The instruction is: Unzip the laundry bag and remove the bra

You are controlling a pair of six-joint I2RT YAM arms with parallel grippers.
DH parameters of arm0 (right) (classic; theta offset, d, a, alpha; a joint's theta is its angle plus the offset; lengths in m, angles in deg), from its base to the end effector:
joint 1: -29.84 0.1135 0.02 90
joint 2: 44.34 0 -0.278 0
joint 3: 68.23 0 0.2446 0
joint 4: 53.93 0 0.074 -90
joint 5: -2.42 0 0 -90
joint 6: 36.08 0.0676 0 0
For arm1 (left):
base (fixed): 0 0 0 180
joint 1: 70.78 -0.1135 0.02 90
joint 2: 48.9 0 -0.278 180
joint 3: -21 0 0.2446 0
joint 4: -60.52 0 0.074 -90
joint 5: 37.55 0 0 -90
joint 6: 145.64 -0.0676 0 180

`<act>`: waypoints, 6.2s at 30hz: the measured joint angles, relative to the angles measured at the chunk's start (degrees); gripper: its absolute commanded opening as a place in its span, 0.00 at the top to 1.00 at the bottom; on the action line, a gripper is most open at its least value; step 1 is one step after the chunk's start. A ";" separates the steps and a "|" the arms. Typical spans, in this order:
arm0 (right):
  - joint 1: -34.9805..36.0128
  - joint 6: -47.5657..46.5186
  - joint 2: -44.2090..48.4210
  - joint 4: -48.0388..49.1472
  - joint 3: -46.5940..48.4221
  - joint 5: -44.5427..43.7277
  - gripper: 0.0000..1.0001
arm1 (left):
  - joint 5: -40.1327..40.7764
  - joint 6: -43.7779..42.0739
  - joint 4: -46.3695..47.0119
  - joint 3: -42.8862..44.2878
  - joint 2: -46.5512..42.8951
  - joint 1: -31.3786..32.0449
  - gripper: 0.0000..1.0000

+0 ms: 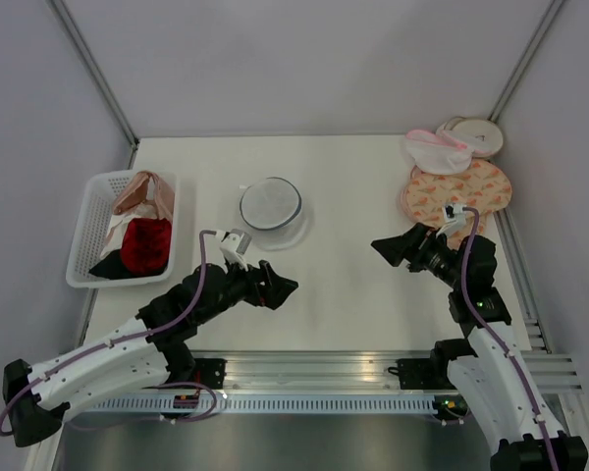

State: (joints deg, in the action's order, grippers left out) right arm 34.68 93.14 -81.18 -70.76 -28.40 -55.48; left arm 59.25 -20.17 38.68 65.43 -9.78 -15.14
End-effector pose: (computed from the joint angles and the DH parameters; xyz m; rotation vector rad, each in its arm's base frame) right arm 0.1656 0.0501 0.2615 0.1488 1.8963 1.0402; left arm 0.1100 -0.1467 0.2714 0.2598 1.9611 -0.9708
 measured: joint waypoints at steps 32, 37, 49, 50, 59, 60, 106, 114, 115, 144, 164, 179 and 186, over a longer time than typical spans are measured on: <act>36.70 -3.45 -4.26 -3.72 -1.62 -20.24 0.02 | 13.42 1.81 24.46 3.37 32.72 -32.98 0.00; 41.20 -2.82 -5.22 -3.39 -1.86 -24.26 0.02 | 6.78 -0.04 32.96 10.67 46.38 -37.29 0.04; 44.19 -1.84 -5.11 -3.43 -1.90 -28.85 0.02 | -21.35 -6.73 29.38 30.42 64.57 -42.66 0.43; 44.22 -1.73 -5.11 -3.43 -1.90 -29.00 0.02 | -24.81 -7.15 28.11 31.65 65.40 -43.19 0.43; 44.46 -0.96 -5.11 -3.43 -1.92 -29.70 0.02 | -45.79 -10.25 15.96 38.69 69.94 -44.89 0.98; 44.46 -0.90 -5.11 -3.43 -1.92 -29.79 0.02 | -46.99 -10.25 15.23 38.69 69.94 -44.81 0.98; 46.07 41.97 -11.65 23.06 -13.64 -30.25 0.26 | 56.94 60.72 10.71 -7.50 21.90 19.41 0.98; 46.05 42.21 -18.14 25.66 -13.51 -27.21 0.97 | 57.92 61.31 10.51 -8.17 21.70 20.81 0.98; 46.07 41.46 -18.10 24.68 -13.25 -27.30 1.00 | 57.75 60.67 10.71 -8.20 21.44 20.81 0.98; 25.07 -4.61 -35.85 -8.39 14.51 -18.38 1.00 | 24.50 14.43 30.34 -25.75 -2.82 13.05 0.00; 22.10 -11.72 -37.33 -11.19 16.70 -12.46 1.00 | -9.14 10.56 61.24 -12.37 43.63 -6.16 0.93; 22.27 -12.04 -20.94 -20.17 18.10 -24.28 0.16 | -2.14 14.53 52.17 -15.21 30.29 -6.01 0.98; 36.79 -8.76 -14.16 -16.76 11.80 -26.29 0.16 | 1.75 18.49 47.93 -15.10 29.57 -6.01 0.98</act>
State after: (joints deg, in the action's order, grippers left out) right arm 71.46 84.38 -95.35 -87.53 -16.60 -81.77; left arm 61.00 -1.68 86.61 50.33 19.79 -21.15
